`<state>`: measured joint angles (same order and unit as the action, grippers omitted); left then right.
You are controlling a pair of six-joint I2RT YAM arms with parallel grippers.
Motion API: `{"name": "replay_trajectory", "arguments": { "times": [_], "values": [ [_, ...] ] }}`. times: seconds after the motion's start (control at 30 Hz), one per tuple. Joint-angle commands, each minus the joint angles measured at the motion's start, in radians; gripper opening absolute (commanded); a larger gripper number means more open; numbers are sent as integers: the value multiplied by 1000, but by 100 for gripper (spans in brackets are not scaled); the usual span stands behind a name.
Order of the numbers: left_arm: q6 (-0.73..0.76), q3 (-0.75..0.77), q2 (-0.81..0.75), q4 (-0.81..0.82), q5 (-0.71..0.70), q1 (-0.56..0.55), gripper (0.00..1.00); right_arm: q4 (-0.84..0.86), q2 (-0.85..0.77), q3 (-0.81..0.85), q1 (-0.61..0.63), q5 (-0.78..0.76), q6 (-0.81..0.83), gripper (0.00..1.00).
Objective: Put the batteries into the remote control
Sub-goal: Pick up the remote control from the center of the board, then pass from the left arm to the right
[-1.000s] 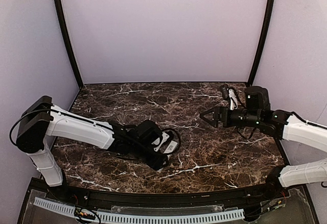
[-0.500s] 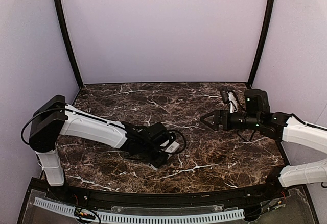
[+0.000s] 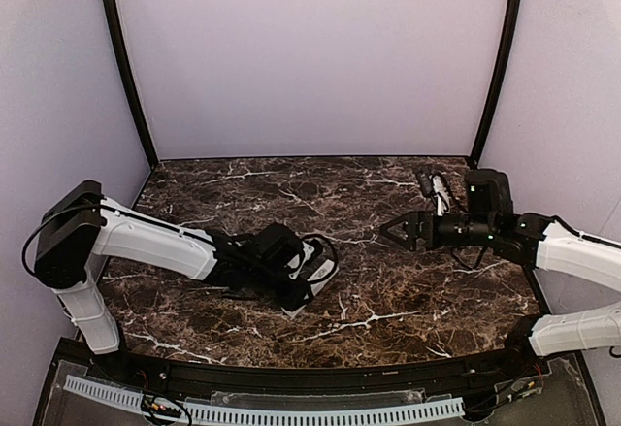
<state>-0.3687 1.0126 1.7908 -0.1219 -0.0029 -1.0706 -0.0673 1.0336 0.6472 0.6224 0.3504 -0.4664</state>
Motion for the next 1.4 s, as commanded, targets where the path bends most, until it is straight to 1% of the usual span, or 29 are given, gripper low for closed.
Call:
{"name": "replay_trajectory", "arguments": {
  "times": [0.0,0.07,0.13,0.3,0.4,0.5,0.6,0.83,0.97,1.17,1.37],
  "values": [
    [58,-88,-190,265,127,8,15,60,-75,-10,-8,66,54,99],
    [81,-123,-248,345,159,9,14,97,-105,-15,-7,107,69,99],
    [94,-146,-295,411,193,9,14,143,-126,-24,-8,162,76,96],
    [100,-215,-397,619,277,9,14,267,-122,-33,-6,314,59,91],
    [100,-248,-423,702,301,9,14,401,-99,-43,-1,437,17,87],
    [96,-265,-439,751,340,7,14,469,-71,-42,16,497,3,85],
    [87,-278,-444,804,358,5,14,483,-37,-23,45,496,10,83],
    [91,-285,-441,846,360,-4,13,508,58,38,115,429,27,76],
    [83,-291,-434,868,360,-7,13,597,107,52,139,445,-4,72],
    [45,-318,-412,959,362,-6,12,654,175,95,181,468,-6,63],
    [35,-326,-403,995,371,-6,12,694,219,121,199,483,-22,55]
  ]
}}
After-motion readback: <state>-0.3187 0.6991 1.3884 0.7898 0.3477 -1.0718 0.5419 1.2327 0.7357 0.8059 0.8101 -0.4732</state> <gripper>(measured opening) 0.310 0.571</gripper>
